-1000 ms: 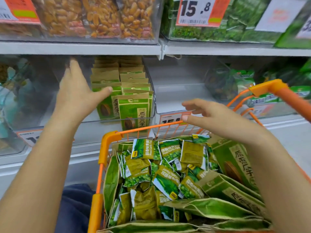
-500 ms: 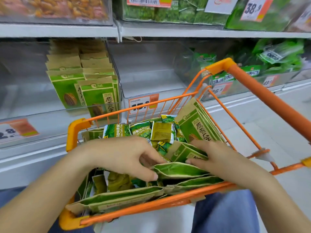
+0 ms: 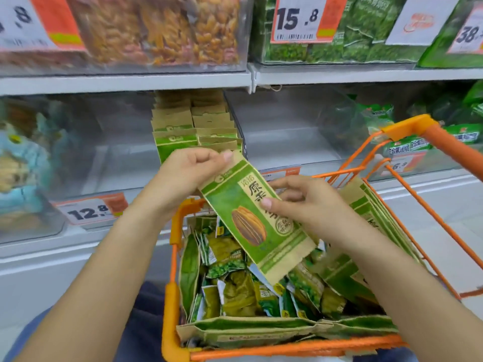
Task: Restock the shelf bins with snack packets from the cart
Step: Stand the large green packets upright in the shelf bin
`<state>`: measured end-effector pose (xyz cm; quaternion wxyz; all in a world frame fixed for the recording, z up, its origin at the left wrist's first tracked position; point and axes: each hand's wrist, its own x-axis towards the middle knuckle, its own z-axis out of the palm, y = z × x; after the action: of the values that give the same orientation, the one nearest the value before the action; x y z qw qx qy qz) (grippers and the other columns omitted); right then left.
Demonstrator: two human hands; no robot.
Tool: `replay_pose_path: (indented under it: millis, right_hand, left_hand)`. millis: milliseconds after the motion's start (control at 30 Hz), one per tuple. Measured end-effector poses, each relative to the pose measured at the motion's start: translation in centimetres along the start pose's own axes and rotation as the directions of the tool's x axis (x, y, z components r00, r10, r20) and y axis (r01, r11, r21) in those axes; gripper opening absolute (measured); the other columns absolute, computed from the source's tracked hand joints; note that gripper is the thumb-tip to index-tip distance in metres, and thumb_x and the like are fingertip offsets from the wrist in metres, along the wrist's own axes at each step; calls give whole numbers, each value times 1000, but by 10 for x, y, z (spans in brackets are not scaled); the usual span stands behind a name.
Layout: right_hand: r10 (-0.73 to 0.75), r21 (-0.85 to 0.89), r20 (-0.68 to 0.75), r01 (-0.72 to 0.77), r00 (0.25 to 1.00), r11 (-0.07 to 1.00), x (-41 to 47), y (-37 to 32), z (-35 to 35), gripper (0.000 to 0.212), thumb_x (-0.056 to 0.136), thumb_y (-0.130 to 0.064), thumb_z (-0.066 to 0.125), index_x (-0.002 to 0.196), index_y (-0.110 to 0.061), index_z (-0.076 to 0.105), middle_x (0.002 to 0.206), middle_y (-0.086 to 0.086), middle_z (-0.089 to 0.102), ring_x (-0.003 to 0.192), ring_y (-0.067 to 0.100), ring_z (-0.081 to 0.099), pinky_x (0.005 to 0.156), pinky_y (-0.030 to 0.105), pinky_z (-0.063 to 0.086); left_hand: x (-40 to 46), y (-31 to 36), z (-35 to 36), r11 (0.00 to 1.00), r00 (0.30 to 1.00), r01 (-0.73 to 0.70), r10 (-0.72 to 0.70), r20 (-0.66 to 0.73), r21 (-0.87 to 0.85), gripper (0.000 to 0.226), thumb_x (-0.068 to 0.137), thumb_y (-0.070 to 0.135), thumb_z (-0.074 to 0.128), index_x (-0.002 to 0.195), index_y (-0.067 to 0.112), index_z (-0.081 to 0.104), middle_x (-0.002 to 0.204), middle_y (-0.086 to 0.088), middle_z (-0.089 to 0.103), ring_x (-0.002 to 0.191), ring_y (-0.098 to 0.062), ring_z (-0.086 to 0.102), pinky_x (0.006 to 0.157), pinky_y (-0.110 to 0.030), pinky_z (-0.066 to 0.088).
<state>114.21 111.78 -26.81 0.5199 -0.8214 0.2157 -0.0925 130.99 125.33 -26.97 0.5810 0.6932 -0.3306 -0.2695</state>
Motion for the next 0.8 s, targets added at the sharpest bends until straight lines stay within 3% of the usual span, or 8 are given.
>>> replay_pose_path:
  millis: [133, 233, 300, 367, 433, 533, 667, 800]
  right_hand:
    - [-17, 211, -54, 28, 998, 977, 32, -14, 23, 31, 80, -17, 72, 108, -9, 62, 75, 10, 72, 61, 6, 65, 63, 20, 53]
    - [-51, 132, -97, 63, 994, 989, 57, -14, 41, 26, 82, -26, 73, 105, -24, 62, 77, -2, 72, 72, 7, 67, 78, 31, 55]
    - [-138, -84, -219, 122, 966, 989, 70, -9, 46, 27, 83, -39, 70, 107, -34, 59, 86, -12, 71, 91, 10, 66, 88, 40, 51]
    - [-248, -263, -333, 163, 910, 951, 74, -7, 47, 33, 87, -38, 64, 117, -31, 57, 108, -12, 67, 108, 15, 60, 94, 38, 46]
    - [-328, -405, -369, 167, 870, 899, 75, -2, 48, 40, 91, -32, 58, 129, -24, 50, 126, -3, 58, 120, 19, 50, 92, 29, 37]
    - [-294, -510, -294, 111, 909, 853, 79, 14, 52, 56, 94, -34, 54, 145, -22, 33, 139, 3, 46, 127, 22, 41, 94, 33, 36]
    - [-219, -667, -170, 51, 961, 743, 79, 34, 64, 78, 95, -42, 48, 154, -17, 3, 129, 10, 54, 117, 28, 48, 96, 39, 39]
    - [-257, -677, -170, 77, 951, 732, 79, 36, 63, 80, 96, -42, 47, 153, -17, -4, 125, 9, 55, 119, 26, 45, 101, 38, 36]
  left_hand:
    - [-9, 2, -30, 993, 989, 85, -74, 124, -82, 39, 75, 28, 77, 111, 20, 66, 99, -1, 75, 86, -18, 73, 69, -30, 57]
    - [-11, 0, -50, 998, 989, -30, 22, -143, -55, 36, 69, 14, 77, 103, 18, 66, 91, 4, 76, 84, -12, 72, 70, -26, 56]
    - [-12, 1, -71, 976, 908, -216, 191, -373, -27, 32, 72, 4, 78, 96, 21, 65, 83, 13, 75, 82, -4, 69, 72, -19, 54]
    - [-13, 0, -93, 931, 812, -360, 345, -471, 62, 35, 71, 5, 79, 94, 26, 65, 84, 16, 74, 85, -4, 68, 78, -20, 53]
    - [-13, -2, -103, 900, 775, -410, 430, -463, 149, 31, 73, 10, 76, 93, 31, 66, 87, 17, 73, 87, -6, 67, 81, -23, 53]
    - [-7, -7, -110, 895, 793, -386, 445, -415, 222, 34, 74, 13, 76, 91, 42, 70, 90, 14, 72, 90, -9, 66, 86, -30, 53]
    - [7, -16, -108, 910, 846, -336, 406, -347, 245, 34, 75, 7, 77, 96, 31, 67, 89, 13, 69, 91, -8, 65, 87, -27, 51]
    - [15, -24, -100, 909, 905, -259, 346, -245, 328, 25, 76, 5, 78, 97, 16, 70, 88, 12, 69, 90, -9, 64, 86, -26, 51]
